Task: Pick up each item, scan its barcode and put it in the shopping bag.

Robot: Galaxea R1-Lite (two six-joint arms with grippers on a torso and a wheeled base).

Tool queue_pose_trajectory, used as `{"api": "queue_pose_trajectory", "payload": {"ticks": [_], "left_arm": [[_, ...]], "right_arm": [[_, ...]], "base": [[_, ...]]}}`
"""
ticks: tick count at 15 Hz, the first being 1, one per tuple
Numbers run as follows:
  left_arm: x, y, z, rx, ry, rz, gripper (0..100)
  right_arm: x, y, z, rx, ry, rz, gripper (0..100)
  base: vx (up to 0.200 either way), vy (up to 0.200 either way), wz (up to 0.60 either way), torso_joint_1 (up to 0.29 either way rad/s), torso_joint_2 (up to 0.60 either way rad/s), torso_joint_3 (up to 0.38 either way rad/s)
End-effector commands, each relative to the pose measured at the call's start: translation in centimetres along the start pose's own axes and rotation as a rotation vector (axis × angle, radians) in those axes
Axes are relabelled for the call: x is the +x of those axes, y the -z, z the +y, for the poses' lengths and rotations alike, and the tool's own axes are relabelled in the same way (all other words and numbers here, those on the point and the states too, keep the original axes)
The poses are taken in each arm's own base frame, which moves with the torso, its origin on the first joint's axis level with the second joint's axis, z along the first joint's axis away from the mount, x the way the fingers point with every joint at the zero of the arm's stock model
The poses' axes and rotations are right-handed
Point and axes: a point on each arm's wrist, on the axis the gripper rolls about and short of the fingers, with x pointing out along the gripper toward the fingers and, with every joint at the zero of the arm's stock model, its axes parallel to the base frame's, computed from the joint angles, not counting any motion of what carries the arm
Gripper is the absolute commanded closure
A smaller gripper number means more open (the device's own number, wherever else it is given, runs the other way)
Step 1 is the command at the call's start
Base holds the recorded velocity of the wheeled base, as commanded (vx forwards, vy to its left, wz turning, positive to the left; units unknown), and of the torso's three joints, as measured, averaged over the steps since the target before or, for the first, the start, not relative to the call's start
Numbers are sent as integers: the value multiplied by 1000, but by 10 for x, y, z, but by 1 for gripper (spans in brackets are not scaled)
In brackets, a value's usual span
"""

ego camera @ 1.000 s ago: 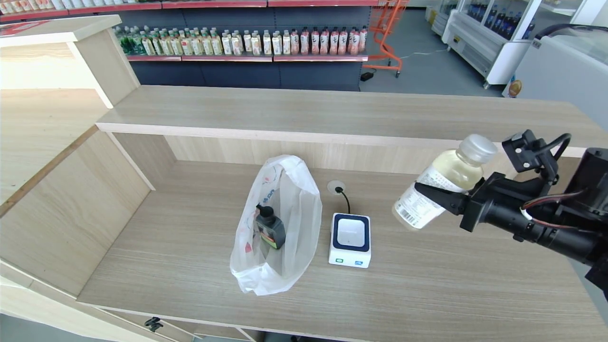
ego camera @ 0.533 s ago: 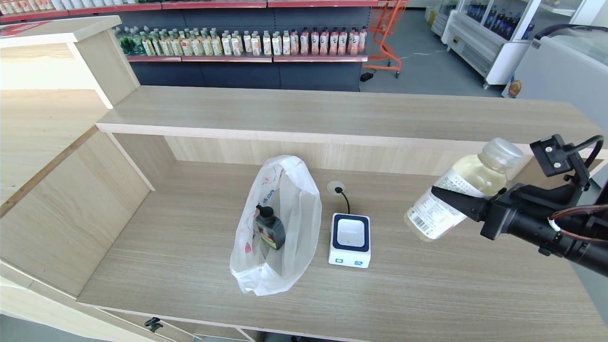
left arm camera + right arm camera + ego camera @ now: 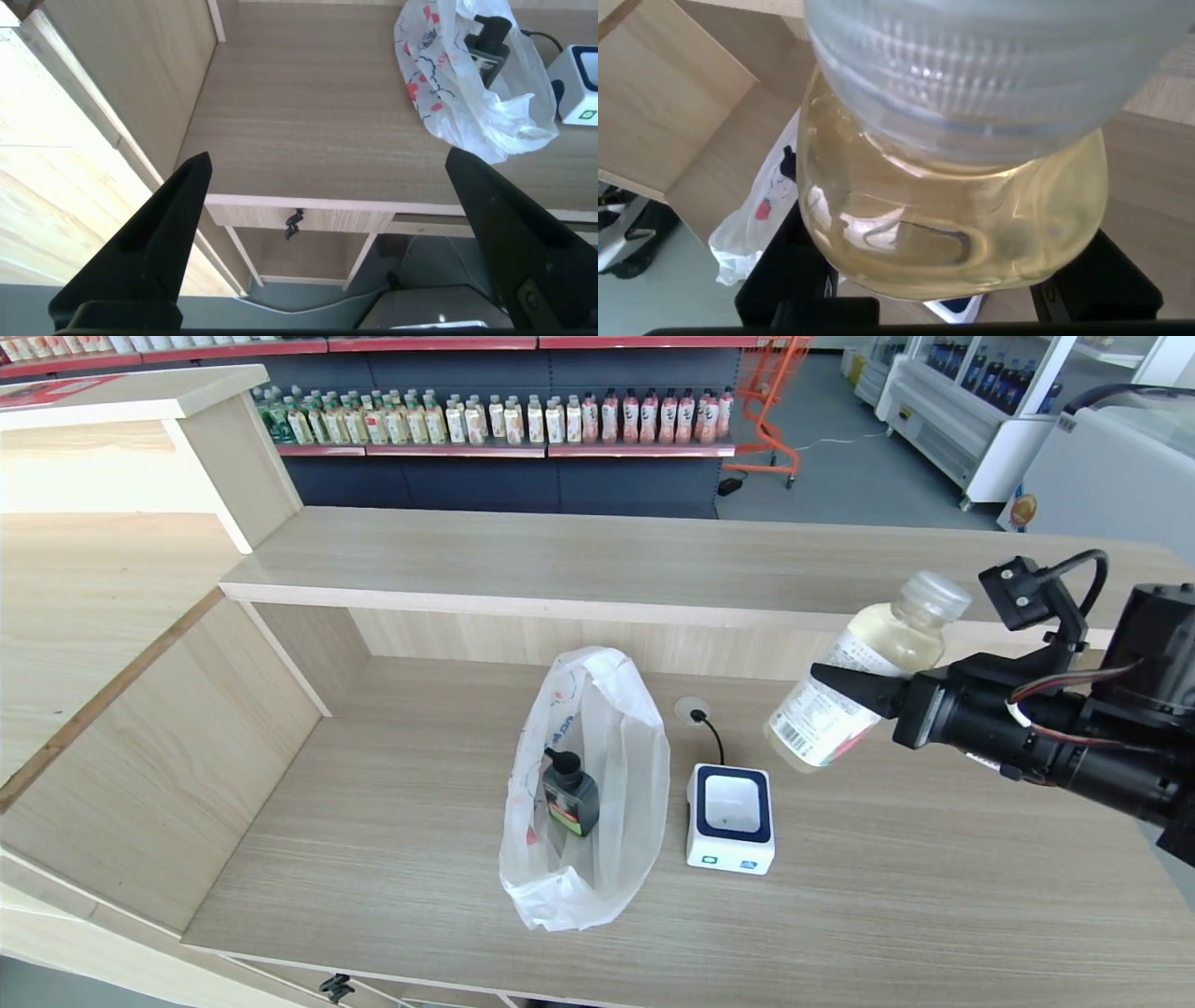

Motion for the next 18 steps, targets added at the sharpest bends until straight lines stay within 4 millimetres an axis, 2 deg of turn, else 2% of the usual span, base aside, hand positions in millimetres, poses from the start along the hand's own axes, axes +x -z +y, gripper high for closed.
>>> {"api": "queue_pose_trajectory", "payload": {"ticks": [1,6,10,14,16,18], "left_arm": [[0,0,0,0,0,0,0],[0,0,0,0,0,0,0],[0,0,0,0,0,0,0],[0,0,0,0,0,0,0],[0,0,0,0,0,0,0],[0,0,0,0,0,0,0]], "right_arm": [[38,19,1,22,8,62,100],[99,36,14,24,-63,86,100],[156,63,17,-58,-33,93,100],[190,98,21,-184,-70,113,100],[211,103,23,-224,-85,51,100],[226,103,34,-233,-113,10,100]], "base": [[0,0,0,0,0,0],[0,0,0,0,0,0],[0,0,0,0,0,0],[0,0,0,0,0,0],[0,0,0,0,0,0],[0,0,0,0,0,0]]}}
